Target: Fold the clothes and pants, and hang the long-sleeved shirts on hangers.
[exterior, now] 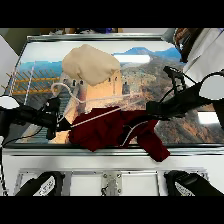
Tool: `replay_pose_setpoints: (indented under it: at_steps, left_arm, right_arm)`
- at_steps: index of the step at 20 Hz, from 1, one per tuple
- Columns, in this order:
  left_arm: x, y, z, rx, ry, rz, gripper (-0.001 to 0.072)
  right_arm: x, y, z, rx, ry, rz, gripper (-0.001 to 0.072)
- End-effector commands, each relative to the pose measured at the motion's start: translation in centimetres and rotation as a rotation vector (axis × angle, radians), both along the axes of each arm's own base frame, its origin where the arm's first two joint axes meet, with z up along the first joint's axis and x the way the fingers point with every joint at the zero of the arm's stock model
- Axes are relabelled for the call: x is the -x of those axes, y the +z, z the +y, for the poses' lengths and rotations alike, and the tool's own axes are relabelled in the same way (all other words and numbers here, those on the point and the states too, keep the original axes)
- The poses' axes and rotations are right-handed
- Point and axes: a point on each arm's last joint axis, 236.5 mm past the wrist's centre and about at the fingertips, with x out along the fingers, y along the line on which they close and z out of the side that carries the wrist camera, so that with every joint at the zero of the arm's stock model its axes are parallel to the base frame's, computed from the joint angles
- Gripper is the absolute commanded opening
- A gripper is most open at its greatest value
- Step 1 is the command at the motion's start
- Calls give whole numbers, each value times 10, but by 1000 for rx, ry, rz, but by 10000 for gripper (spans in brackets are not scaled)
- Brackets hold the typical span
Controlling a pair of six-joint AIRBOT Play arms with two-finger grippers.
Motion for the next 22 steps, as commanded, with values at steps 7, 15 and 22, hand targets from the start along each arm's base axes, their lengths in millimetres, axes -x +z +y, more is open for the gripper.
replay_pose_setpoints:
  at_steps: [7,15,22]
  left_arm:
    - [17,-10,-12,-43,-83,16,26]
    - [6,-37,-29,-48,-111,55,26]
    - [0,-47,-33,-24,-89,92,26]
  right_arm:
    - [-10,6,-16,-19,-68,-9,30]
    - [-11,34,-17,-31,-59,-67,30]
    - [6,31,-20,-4,-26,-3,30]
